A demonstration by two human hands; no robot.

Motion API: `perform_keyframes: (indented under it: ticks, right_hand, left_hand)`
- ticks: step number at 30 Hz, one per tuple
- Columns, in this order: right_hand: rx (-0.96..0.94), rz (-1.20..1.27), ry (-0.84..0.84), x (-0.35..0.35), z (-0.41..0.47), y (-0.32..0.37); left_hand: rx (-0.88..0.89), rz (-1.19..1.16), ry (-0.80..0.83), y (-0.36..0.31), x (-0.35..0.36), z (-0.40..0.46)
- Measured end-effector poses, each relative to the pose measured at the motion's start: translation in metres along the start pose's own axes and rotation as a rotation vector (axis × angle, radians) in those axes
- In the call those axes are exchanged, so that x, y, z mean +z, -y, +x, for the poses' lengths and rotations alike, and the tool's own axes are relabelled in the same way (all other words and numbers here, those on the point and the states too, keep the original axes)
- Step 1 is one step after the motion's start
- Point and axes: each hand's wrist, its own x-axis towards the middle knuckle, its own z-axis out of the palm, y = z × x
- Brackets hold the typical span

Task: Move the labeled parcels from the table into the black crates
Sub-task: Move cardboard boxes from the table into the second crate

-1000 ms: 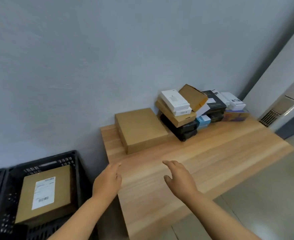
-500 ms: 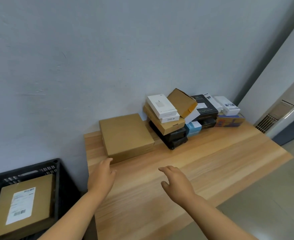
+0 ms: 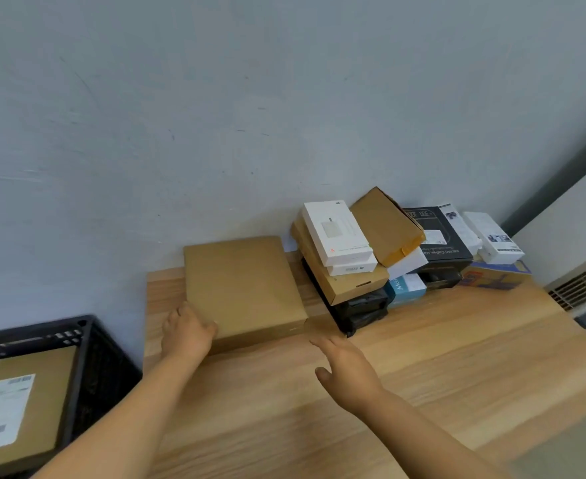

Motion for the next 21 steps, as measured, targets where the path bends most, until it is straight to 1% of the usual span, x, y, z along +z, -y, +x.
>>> perform_keyframes:
  ticks: [3,6,10,12,14,16,19,21]
  right_hand:
    - [-0.041,-0.002,0.018,0.001,0.021,0.002]
    - [-0.062,0.0,0.046,0.004,0.039,0.008]
    - [-0.049,-0.003,0.055,0.0,0.061,0.025]
    - [-0.012,0.025,0.077,0.0,0.073,0.032]
    - [0.06,0.129,0.116,0.004,0.085,0.038]
    - [0.152,0.291,0.138,0.008,0.095,0.042]
    - [0.302,0.649,0.187,0.01,0.101,0.052]
    - [0.396,0.824,0.225,0.007,0.101,0.061]
  left_hand:
    - [-0.059,-0.017,0.016,0.002,0.003,0.011]
    - [-0.073,-0.037,0.035,0.006,0.004,0.014]
    - [-0.097,-0.073,0.058,0.016,0.001,0.01]
    - [-0.108,-0.093,0.06,0.025,-0.001,0.005]
    - [-0.118,-0.078,0.068,0.035,-0.004,0.0]
    - [-0.147,-0.066,0.082,0.042,-0.007,-0.005]
    - [-0.16,-0.122,0.138,0.049,-0.013,-0.011]
    - [-0.155,-0.204,0.176,0.05,-0.018,-0.016]
